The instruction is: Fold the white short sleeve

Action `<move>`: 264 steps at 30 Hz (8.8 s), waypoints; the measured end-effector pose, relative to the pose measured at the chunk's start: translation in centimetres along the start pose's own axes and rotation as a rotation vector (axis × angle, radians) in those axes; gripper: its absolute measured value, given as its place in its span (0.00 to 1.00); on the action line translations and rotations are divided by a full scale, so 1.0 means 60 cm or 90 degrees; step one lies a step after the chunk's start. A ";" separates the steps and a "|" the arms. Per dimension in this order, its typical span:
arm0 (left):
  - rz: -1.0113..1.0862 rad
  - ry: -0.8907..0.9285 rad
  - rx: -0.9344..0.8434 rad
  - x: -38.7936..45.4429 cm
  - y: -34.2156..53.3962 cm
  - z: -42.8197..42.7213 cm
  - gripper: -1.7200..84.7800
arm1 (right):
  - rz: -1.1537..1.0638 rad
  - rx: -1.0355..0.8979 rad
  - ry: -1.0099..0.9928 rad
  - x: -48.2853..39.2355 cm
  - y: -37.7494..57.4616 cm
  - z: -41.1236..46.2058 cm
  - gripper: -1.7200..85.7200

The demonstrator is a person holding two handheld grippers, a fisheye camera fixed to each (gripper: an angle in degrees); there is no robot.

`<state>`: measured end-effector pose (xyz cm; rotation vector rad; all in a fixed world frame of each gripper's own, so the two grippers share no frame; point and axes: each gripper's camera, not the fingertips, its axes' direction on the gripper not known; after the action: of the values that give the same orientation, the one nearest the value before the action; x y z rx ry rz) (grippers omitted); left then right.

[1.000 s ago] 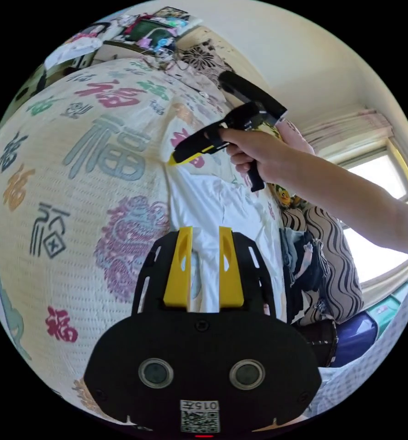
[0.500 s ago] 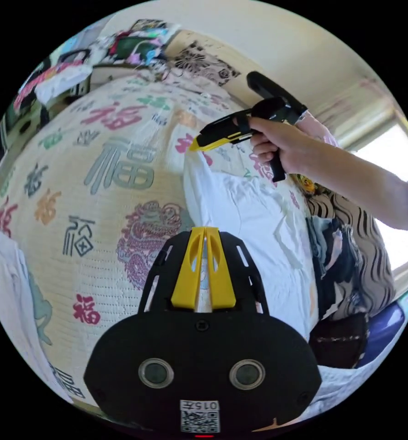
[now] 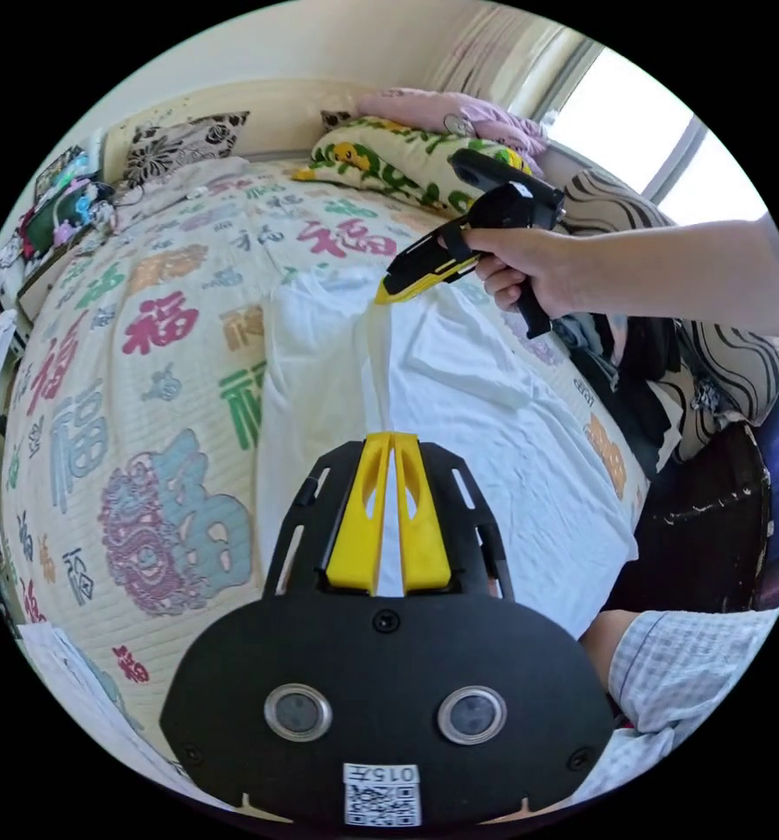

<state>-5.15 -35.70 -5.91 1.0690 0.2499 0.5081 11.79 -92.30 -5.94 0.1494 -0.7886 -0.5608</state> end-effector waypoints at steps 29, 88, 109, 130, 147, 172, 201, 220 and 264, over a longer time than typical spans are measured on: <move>0.003 0.100 -0.057 0.030 -0.174 0.120 0.08 | -0.064 -0.060 0.091 0.023 0.150 -0.256 0.08; -0.011 0.049 -0.131 0.212 0.260 0.115 0.02 | -0.020 -0.072 0.045 0.028 1.085 -0.413 0.03; -0.134 0.053 -0.287 0.107 0.332 0.168 0.10 | 0.002 -0.202 0.082 0.128 1.173 -0.356 0.07; -0.272 0.114 -0.091 -0.171 0.235 0.112 0.02 | 0.190 0.009 -0.074 0.391 1.066 -0.504 0.03; -0.307 0.136 -0.216 -0.130 0.429 0.054 0.13 | 0.090 -0.093 -0.057 0.343 1.192 -0.463 0.11; -0.410 0.172 -0.153 -0.103 0.565 0.067 0.03 | 0.220 -0.155 -0.179 0.335 1.178 -0.301 0.03; -0.191 0.015 -0.056 -0.057 0.459 0.052 0.08 | 0.092 0.055 0.093 0.160 0.863 -0.280 0.03; -0.433 -0.033 -0.023 -0.091 0.701 0.020 0.09 | -0.112 0.015 0.081 -0.095 0.689 -0.213 0.08; -0.038 0.243 -0.015 0.509 0.593 0.448 0.02 | -0.146 -0.037 -0.110 0.151 0.660 -0.475 0.02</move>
<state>22.96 -27.27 39.50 0.9332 0.6072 0.6586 53.77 -65.83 -7.18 0.1398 -0.9287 -0.8216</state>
